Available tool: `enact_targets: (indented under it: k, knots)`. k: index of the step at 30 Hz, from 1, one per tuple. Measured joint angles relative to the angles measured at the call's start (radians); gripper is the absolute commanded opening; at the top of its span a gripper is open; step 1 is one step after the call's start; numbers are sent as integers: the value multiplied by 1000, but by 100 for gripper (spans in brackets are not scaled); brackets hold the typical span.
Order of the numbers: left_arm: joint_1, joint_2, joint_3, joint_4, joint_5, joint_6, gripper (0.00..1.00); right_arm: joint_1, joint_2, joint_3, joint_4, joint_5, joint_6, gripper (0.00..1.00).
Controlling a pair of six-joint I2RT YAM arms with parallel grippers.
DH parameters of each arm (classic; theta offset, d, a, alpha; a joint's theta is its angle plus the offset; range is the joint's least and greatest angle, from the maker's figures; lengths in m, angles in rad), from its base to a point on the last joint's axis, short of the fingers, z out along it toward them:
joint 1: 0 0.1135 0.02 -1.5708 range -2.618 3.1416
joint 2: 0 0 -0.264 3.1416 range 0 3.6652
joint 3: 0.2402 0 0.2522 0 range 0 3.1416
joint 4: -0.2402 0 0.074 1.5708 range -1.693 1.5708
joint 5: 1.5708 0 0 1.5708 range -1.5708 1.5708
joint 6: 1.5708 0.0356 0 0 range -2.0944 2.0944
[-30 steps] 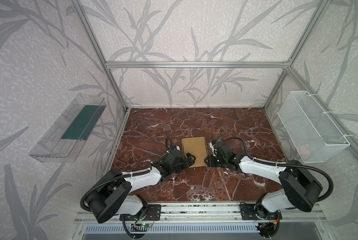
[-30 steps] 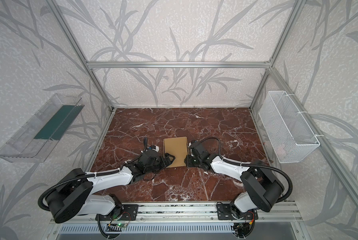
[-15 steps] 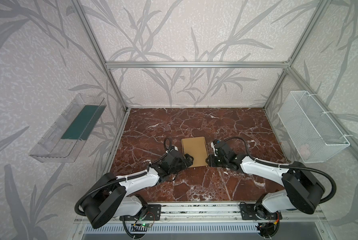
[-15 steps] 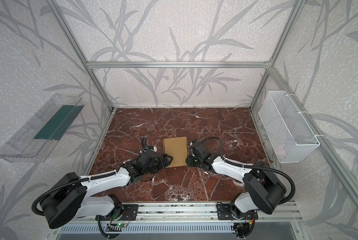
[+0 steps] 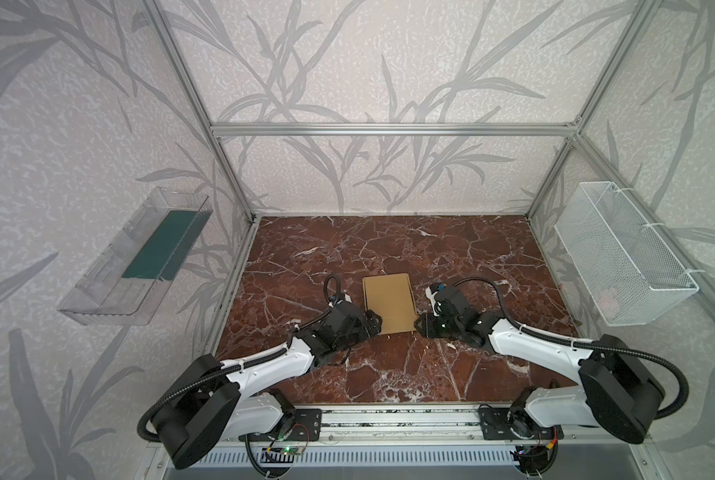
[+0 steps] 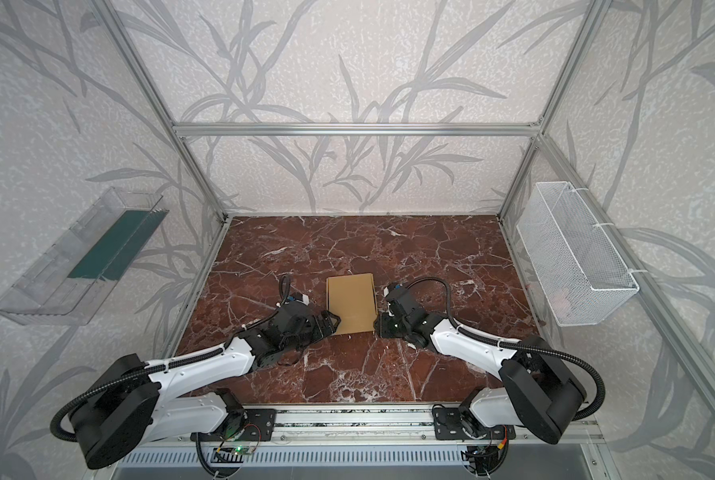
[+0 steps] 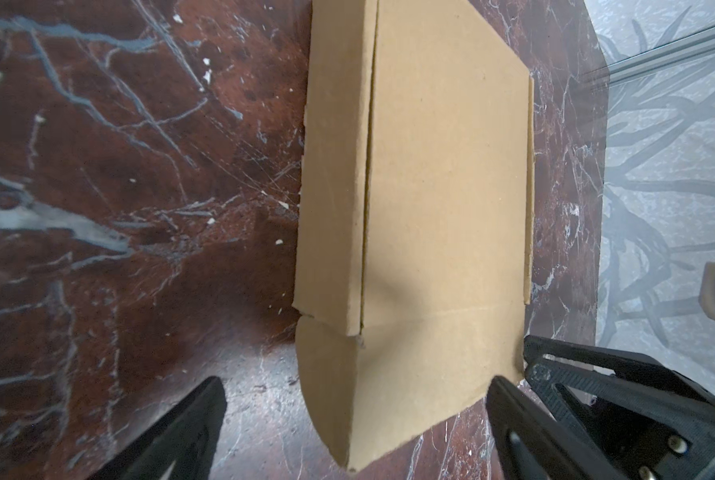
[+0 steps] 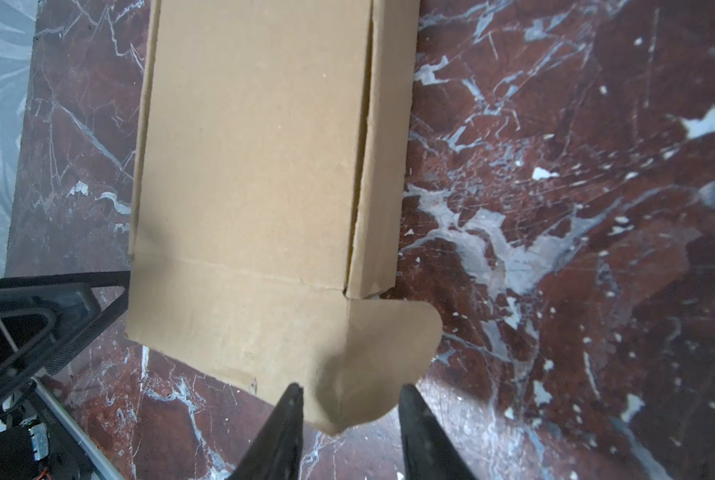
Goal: Fold the paper box
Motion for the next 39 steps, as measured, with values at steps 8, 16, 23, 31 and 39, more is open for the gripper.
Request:
enact_targets:
  k: [8, 16, 23, 31, 39]
  knots:
    - [0, 26, 0, 16, 2, 2, 98, 0, 56, 35, 1, 0, -40, 43]
    - [0, 79, 2, 51, 8, 0, 98, 0, 89, 49, 15, -11, -45, 39]
    - [0, 110, 2, 89, 21, -4, 98, 0, 100, 57, 31, -29, -41, 36]
    - [-1, 132, 4, 121, 32, -9, 98, 0, 112, 61, 41, -39, -32, 31]
    - [-4, 136, 4, 132, 32, -12, 98, 0, 112, 61, 49, -37, -29, 27]
